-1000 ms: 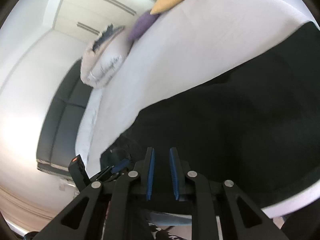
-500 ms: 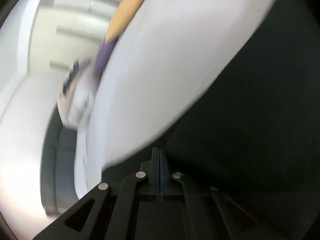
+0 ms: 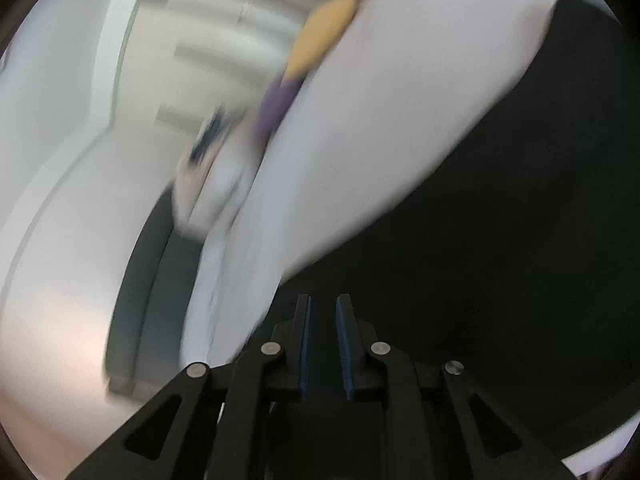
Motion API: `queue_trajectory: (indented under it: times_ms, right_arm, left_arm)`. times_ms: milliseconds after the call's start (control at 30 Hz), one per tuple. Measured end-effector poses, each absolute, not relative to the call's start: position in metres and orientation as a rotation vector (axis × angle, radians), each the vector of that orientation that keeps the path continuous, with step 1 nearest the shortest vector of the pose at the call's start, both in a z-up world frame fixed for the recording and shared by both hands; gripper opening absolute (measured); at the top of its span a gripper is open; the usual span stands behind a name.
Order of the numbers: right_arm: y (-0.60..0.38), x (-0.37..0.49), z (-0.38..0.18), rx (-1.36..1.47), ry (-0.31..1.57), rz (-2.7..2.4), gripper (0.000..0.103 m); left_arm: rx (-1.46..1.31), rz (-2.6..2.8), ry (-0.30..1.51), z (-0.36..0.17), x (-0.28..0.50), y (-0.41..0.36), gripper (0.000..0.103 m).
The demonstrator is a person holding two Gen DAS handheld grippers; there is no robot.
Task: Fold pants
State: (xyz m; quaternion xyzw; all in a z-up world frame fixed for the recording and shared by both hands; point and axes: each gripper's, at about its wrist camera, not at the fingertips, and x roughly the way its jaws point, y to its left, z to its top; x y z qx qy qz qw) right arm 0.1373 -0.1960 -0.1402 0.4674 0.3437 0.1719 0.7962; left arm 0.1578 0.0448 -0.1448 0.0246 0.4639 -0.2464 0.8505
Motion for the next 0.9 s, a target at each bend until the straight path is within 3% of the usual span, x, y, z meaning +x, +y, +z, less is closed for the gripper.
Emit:
queue_trajectory:
  times_ms: [100,167,433,600,633,767,900]
  right_arm:
    - [-0.156,0.154,-0.167,0.951,0.861,0.389,0.016]
    - [-0.175,0.153,-0.183,1.003,0.860,0.348,0.000]
    - [-0.353,0.084,-0.194,1.216,0.532,-0.057,0.000]
    - [-0.409,0.032,-0.178,1.257,0.370,-0.243,0.000]
    - [-0.418,0.018,-0.169,1.243,0.362,-0.357,0.004]
    - [-0.404,0.003,-0.148,1.288,0.313,-0.279,0.005]
    - [-0.296,0.074,-0.121,1.177,0.466,0.058,0.005]
  left_arm:
    - [0.053,-0.520,0.975,-0.144,0.157,0.048,0.029]
    - [0.041,-0.521,0.974,-0.145,0.158,0.046,0.029]
    - [0.034,-0.521,0.962,-0.148,0.156,0.046,0.029]
    - [0.011,-0.522,0.958,-0.150,0.154,0.049,0.029]
    - [-0.009,-0.521,0.964,-0.150,0.154,0.052,0.029]
    - [-0.036,-0.550,0.946,-0.116,0.152,0.036,0.030]
    - [0.032,-0.732,0.889,-0.086,0.154,-0.032,0.030]
